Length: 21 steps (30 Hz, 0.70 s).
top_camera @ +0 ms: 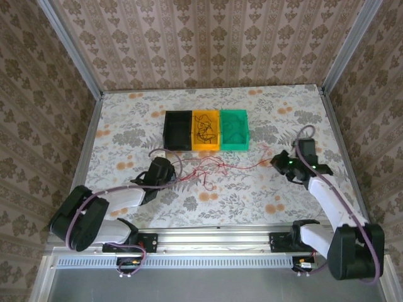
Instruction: Untangle the cables
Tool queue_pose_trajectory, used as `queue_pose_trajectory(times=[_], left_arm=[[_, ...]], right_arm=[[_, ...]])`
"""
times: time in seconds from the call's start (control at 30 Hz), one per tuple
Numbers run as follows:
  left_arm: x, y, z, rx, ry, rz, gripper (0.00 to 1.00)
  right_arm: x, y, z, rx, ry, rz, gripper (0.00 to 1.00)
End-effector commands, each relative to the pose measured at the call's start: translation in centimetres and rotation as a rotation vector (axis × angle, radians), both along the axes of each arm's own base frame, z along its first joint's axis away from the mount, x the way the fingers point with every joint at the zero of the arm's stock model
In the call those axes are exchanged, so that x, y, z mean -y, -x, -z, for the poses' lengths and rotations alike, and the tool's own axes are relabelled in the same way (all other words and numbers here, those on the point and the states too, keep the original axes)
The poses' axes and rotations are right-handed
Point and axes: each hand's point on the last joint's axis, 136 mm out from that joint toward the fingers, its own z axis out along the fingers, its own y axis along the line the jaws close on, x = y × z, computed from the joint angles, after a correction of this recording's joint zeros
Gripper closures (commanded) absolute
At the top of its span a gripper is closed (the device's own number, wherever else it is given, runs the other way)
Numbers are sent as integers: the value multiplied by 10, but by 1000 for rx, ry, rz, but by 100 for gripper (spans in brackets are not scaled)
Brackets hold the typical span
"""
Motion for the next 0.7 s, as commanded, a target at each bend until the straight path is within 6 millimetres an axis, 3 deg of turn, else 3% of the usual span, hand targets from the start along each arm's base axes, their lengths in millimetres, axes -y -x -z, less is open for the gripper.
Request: queue_pose_trajectory(times=[0.0, 0.1, 0.17, 0.27, 0.4, 0.47, 0.57, 0.67], left_arm=[[22, -12, -10, 30, -32, 110, 100], [22, -14, -4, 5, -51, 105, 100], [14, -14, -2, -9, -74, 64, 100], [-21, -13, -1, -23, -130, -114, 100], [-88, 5, -1, -85, -197, -427, 100], [-106, 11, -8, -80, -250, -487, 100], [-112, 10, -17, -66, -267, -497, 100], [-104, 5, -20, -69, -272, -456, 100]], right_arm=[[-40, -10, -4, 39, 27, -185, 100], [-62, -13, 0, 31, 35, -254, 100], [-58, -15, 1, 25, 60, -238, 100], [-28, -17, -2, 17, 134, -135, 100], [42, -6, -2, -49, 212, 91, 100], [71, 4, -4, -67, 236, 192, 100], [97, 13, -10, -53, 252, 289, 100], [92, 8, -21, 6, 222, 264, 100]])
